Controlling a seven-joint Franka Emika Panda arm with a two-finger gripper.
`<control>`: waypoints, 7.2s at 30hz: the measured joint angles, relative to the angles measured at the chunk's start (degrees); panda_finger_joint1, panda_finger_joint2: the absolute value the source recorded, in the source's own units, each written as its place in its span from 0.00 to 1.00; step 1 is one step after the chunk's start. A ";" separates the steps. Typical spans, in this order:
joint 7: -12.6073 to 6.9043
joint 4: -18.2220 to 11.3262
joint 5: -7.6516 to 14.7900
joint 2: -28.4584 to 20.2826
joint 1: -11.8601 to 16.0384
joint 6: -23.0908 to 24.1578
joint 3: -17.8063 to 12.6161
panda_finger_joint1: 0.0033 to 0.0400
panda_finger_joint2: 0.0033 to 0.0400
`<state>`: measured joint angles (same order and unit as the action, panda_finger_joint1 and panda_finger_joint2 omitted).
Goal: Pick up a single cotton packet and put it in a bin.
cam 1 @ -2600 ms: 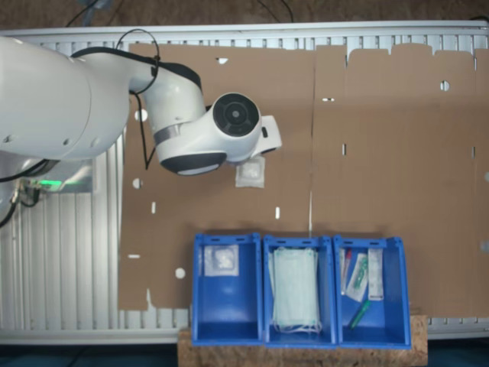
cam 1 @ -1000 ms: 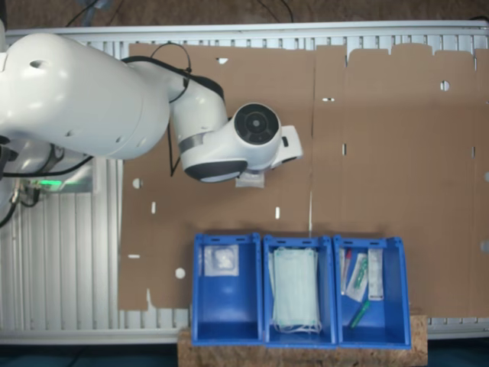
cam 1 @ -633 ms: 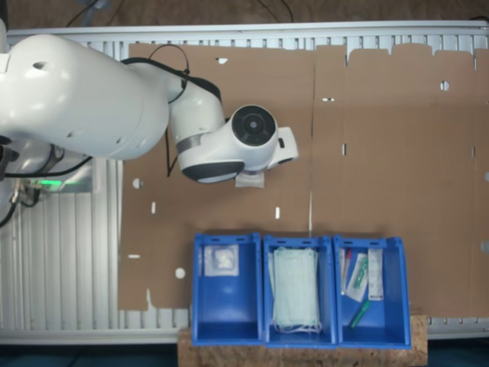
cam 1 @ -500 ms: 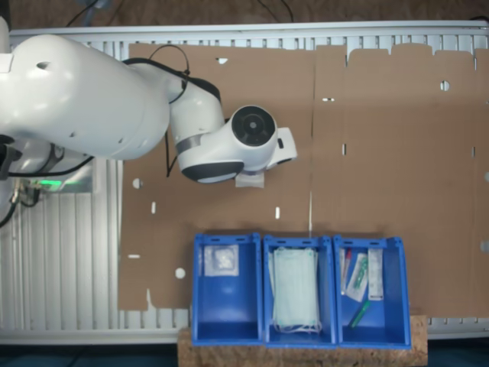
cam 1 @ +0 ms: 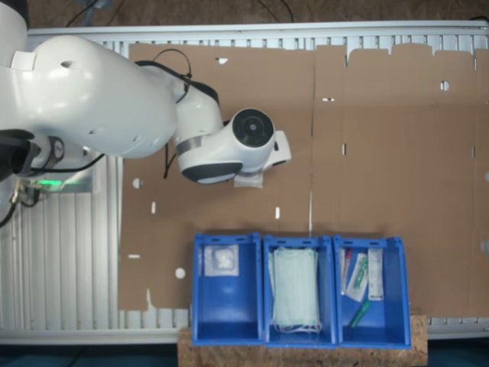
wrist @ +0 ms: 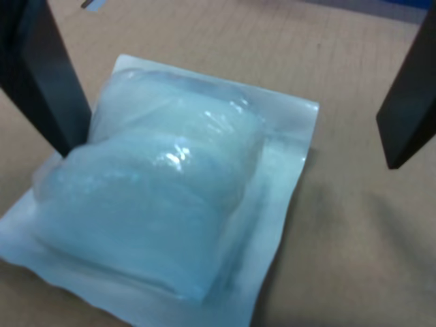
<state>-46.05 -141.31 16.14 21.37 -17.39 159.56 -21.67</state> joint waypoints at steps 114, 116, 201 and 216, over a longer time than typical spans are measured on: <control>0.00 2.21 0.00 2.73 0.14 0.97 0.00 1.00 1.00; 0.00 2.21 0.00 2.73 0.14 0.97 0.00 1.00 1.00; 0.00 2.53 0.00 2.66 0.14 0.98 0.00 0.05 0.05; 0.00 1.26 0.00 0.87 0.18 0.97 0.01 0.05 0.05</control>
<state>-46.05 -140.06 16.14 22.24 -17.21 160.53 -21.66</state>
